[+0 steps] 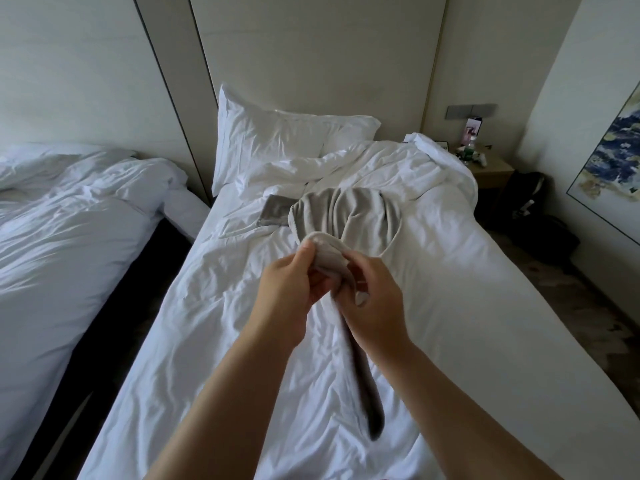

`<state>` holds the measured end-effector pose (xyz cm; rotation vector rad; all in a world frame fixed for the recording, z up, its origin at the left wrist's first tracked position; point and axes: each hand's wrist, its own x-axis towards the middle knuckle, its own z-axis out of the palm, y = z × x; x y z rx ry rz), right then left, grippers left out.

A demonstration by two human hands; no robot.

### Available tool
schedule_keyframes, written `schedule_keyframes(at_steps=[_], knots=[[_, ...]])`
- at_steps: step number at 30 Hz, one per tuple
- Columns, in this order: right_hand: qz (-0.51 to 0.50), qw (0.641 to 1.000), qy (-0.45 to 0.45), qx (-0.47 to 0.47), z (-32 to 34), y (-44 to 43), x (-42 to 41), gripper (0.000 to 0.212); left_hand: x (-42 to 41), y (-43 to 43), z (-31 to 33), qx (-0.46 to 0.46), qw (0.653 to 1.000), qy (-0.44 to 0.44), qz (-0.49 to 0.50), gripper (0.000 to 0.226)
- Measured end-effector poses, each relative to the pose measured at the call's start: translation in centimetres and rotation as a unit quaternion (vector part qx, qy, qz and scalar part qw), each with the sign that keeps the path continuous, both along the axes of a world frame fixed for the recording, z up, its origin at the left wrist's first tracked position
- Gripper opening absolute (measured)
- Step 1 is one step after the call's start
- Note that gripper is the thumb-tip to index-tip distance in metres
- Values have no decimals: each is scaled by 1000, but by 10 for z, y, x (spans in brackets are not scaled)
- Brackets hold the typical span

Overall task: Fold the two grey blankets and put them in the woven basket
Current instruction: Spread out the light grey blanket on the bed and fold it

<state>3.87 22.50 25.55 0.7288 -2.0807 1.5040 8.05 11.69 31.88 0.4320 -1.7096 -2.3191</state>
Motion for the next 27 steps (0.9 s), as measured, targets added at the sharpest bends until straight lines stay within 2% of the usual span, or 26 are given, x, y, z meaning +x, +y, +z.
schedule_keyframes(at_steps=[3,5,7,8,11,14,16,18,20,21,22,23,24,25,27], knots=[[7,984,-153,87,-43,1,-6,30,-6,-5,1,147,987,-14,61,35],[-16,945,-266,192,-78,7,-12,25,-9,-11,1,230,971,2,72,26],[-64,904,-306,293,-106,21,-20,11,-12,-26,0,291,953,33,83,28],[-87,886,-314,331,-118,32,-24,14,-14,-37,-1,319,942,51,94,29],[-157,853,-343,361,-138,74,-32,17,-11,-83,-12,368,909,84,179,34],[-241,849,-392,259,-144,120,-41,13,6,-134,-47,376,880,58,286,29],[-278,844,-409,205,-145,143,-47,14,21,-153,-79,327,871,-19,365,24],[-269,842,-418,210,-144,153,-53,15,32,-159,-108,286,856,-100,418,20],[-267,824,-468,173,-142,153,-63,16,35,-158,-130,319,840,-177,401,18],[-265,810,-511,114,-138,151,-71,18,33,-156,-134,353,835,-195,374,20],[-257,796,-547,38,-129,148,-82,22,28,-155,-133,360,846,-200,339,22],[-246,792,-557,-34,-115,146,-96,28,21,-156,-127,333,873,-191,301,24],[-237,807,-533,-94,-94,145,-111,32,13,-157,-115,290,903,-161,272,24],[-235,838,-473,-138,-70,146,-127,34,5,-159,-98,247,927,-110,261,22],[-264,905,-285,-171,-11,149,-146,42,-5,-166,-61,193,948,25,253,21]])
